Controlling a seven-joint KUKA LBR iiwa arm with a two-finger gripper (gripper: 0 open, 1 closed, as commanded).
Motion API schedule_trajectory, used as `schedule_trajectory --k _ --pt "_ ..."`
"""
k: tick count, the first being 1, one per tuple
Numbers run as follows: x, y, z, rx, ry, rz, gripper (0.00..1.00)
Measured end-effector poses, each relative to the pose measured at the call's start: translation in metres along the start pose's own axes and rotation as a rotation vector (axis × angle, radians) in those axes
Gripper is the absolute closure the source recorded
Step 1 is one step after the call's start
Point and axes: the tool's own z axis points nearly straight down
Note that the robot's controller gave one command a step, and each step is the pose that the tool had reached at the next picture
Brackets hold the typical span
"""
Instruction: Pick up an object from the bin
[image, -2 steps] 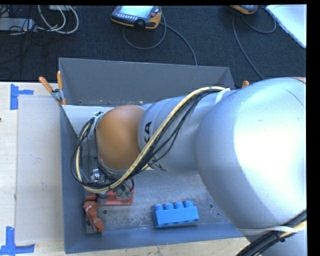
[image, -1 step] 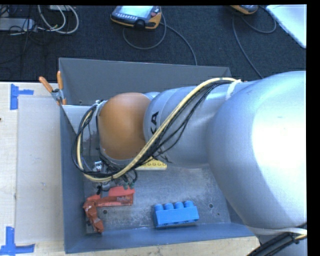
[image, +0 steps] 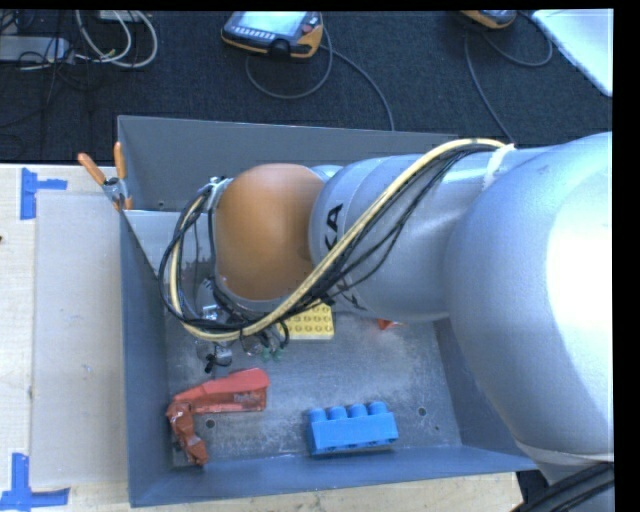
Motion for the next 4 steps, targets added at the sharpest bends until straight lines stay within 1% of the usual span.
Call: schedule_trajectory --k 1,2,3,4 --pt "-0.013 -0.011 0.01 0.003 0.01 0.003 0.0" --pt "-0.013 -0.011 0.01 0.003 0.01 0.004 0.0" --pt "0.023 -0.023 0.04 0.002 0.006 -0.055 0.0" --pt "0.015 -0.038 0.066 0.002 0.026 0.314 1.0"
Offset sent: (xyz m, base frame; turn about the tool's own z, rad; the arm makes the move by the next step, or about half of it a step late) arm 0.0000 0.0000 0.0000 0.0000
